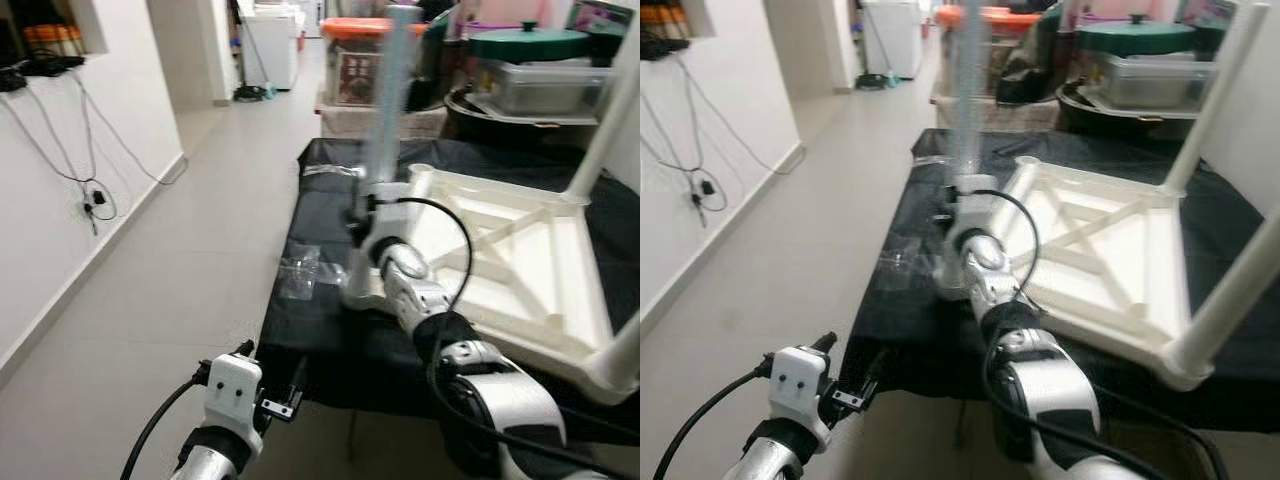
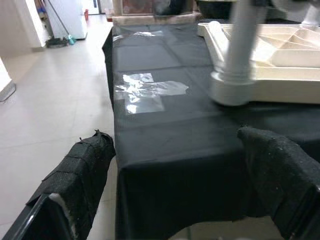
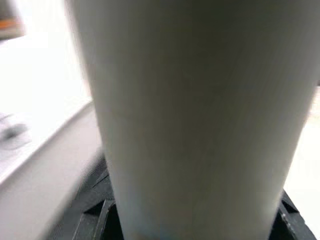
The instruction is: Building children table
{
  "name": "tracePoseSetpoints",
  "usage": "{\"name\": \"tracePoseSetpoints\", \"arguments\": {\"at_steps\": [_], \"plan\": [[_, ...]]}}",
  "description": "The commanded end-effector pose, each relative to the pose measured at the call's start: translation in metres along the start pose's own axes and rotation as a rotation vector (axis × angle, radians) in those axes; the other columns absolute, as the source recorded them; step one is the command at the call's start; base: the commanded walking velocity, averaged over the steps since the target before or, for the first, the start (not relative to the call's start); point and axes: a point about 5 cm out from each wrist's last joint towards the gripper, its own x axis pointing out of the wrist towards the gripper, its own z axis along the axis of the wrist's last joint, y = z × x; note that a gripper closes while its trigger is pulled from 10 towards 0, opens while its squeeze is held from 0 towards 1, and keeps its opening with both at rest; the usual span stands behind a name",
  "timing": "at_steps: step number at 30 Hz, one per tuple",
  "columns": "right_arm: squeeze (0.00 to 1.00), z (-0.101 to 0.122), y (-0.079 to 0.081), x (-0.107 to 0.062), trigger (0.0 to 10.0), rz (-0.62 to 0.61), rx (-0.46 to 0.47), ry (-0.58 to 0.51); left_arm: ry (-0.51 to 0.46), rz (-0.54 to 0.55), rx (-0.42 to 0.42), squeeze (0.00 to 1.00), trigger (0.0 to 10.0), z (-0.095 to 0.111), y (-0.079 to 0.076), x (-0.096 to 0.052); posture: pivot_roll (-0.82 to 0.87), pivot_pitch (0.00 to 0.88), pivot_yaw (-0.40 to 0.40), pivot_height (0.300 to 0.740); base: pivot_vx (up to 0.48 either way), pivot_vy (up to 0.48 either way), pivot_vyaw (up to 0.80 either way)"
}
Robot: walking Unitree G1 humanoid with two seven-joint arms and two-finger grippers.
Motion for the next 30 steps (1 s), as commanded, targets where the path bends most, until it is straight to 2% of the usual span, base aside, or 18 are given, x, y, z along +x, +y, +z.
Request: {"name": "tracePoseSetpoints", "arguments": {"at_steps": [1,3,10,11,12,13,16,21,22,23,25,26,27,28,29,30], "plan": [[0.00,-0.012,-0.017,-0.003,0.0,-0.113,0.058,0.058,0.009,-0.005,0.001,0.00,10.0,-0.001,0.000,0.000,0.09,0.000,-0.018,0.740,0.000,0.000,0.00],[0.00,-0.025,-0.018,-0.012,0.0,-0.208,0.081,0.094,0.010,-0.006,0.004,0.00,10.0,-0.001,0.000,0.000,0.09,0.000,-0.018,0.740,0.000,0.000,0.00],[0.00,-0.030,-0.008,-0.016,0.0,-0.205,0.101,0.092,0.009,-0.006,0.005,0.00,10.0,-0.001,0.000,0.000,0.07,0.000,-0.017,0.740,0.000,0.000,0.00],[0.00,-0.026,0.000,-0.014,10.0,-0.135,0.113,0.064,0.009,-0.004,0.002,0.00,10.0,-0.001,0.000,0.001,0.07,0.000,-0.018,0.740,0.000,0.000,0.00],[1.00,-0.021,0.010,-0.012,10.0,-0.038,0.145,0.033,0.009,-0.004,-0.001,0.00,10.0,-0.001,0.000,0.001,0.07,0.000,-0.018,0.740,0.000,0.000,0.00],[1.00,-0.017,0.016,-0.013,10.0,0.010,0.162,0.012,0.009,-0.004,-0.002,0.00,10.0,-0.001,-0.001,0.001,0.07,0.000,-0.018,0.740,0.000,0.000,0.00],[1.00,-0.011,0.022,-0.014,10.0,0.072,0.173,-0.035,0.012,-0.005,-0.004,0.00,10.0,-0.002,0.000,0.000,0.05,0.000,-0.007,0.740,0.000,0.000,0.00],[1.00,-0.009,0.023,-0.016,10.0,0.073,0.168,-0.044,0.014,-0.006,-0.004,0.00,10.0,-0.002,0.000,0.000,0.05,0.000,-0.007,0.740,0.000,0.000,0.00],[0.00,-0.007,0.030,-0.014,10.0,0.260,0.172,-0.031,0.014,-0.006,-0.001,0.00,10.0,-0.002,0.001,0.000,0.06,0.000,-0.006,0.740,0.000,0.000,0.00],[0.00,-0.007,0.030,-0.014,10.0,0.260,0.172,-0.031,0.014,-0.006,-0.001,0.00,10.0,-0.002,0.001,0.000,0.06,0.000,-0.006,0.740,0.000,0.000,0.00],[0.00,-0.005,0.042,-0.015,10.0,0.697,0.202,0.044,0.016,-0.006,0.001,0.00,10.0,-0.002,0.002,0.000,0.06,0.000,-0.004,0.740,0.000,0.000,0.00],[0.00,-0.005,0.042,-0.015,10.0,0.697,0.202,0.044,0.016,-0.006,0.001,0.00,10.0,-0.002,0.002,0.000,0.06,0.000,-0.004,0.740,0.000,0.000,0.00],[0.00,-0.004,0.045,-0.018,10.0,0.866,0.221,0.075,0.016,-0.007,0.001,0.00,10.0,-0.002,0.002,0.000,0.06,0.000,-0.004,0.740,0.000,0.000,0.00],[0.00,-0.004,0.048,-0.020,10.0,0.975,0.220,0.108,0.017,-0.009,0.001,0.00,10.0,-0.002,0.002,0.001,0.06,0.000,-0.002,0.740,0.000,0.000,0.00],[0.00,-0.004,0.048,-0.020,10.0,0.975,0.220,0.108,0.017,-0.009,0.001,0.00,10.0,-0.002,0.002,0.001,0.06,0.000,-0.002,0.740,0.000,0.000,0.00],[0.00,-0.003,0.051,-0.022,10.0,1.071,0.207,0.135,0.018,-0.009,0.001,0.00,10.0,-0.003,0.001,0.001,0.07,0.000,-0.009,0.740,0.000,0.000,0.00]]}}
